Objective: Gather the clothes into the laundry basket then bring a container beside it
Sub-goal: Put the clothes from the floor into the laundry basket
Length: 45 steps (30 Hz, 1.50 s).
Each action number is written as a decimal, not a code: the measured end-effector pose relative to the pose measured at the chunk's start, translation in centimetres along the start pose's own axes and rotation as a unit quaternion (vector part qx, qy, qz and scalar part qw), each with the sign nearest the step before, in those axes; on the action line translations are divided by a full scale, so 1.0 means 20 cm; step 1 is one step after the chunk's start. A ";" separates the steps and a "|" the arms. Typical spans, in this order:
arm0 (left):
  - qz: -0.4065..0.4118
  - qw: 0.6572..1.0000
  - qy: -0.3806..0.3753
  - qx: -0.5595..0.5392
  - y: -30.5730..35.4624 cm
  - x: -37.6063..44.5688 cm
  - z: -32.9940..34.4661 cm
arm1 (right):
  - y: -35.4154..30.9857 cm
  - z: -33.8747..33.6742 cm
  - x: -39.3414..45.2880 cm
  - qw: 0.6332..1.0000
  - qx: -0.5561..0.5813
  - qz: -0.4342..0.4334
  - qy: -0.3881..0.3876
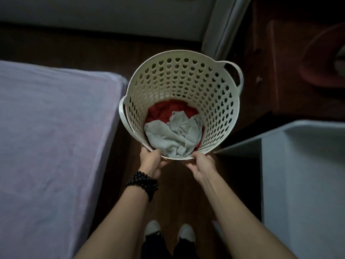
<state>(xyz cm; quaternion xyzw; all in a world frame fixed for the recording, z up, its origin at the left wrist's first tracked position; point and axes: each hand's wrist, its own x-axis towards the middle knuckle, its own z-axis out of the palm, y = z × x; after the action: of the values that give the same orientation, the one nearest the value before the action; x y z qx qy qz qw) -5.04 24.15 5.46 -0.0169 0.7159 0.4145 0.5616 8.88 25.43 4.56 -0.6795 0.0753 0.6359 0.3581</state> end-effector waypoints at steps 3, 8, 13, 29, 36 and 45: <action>0.022 1.000 0.016 -0.003 0.33 0.00 0.10 | -0.26 0.26 -0.10 0.999 -0.022 -0.026 -0.017; 0.024 0.998 0.008 -0.049 0.91 0.13 0.30 | -0.67 0.75 -0.21 0.996 -0.031 -0.077 -0.036; 0.029 0.998 0.011 -0.061 1.44 0.35 0.46 | -1.04 1.26 -0.18 0.992 -0.066 -0.094 -0.049; -0.001 0.966 0.131 -0.222 2.40 1.95 0.81 | -1.46 2.93 1.08 0.976 -0.179 -0.023 -0.120; -0.060 0.947 0.175 -0.264 2.24 2.81 0.82 | -1.24 3.33 1.94 0.957 -0.253 0.011 -0.139; -0.070 0.947 0.171 -0.263 1.90 3.26 0.74 | -0.95 3.31 2.41 0.958 -0.244 0.047 -0.143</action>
<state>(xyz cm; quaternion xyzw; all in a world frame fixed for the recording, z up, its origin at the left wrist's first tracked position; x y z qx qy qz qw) -35.98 86.83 -26.41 -0.2844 0.6639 0.5386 0.4338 -25.51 94.92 -27.99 -0.6438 -0.1026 0.7417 0.1579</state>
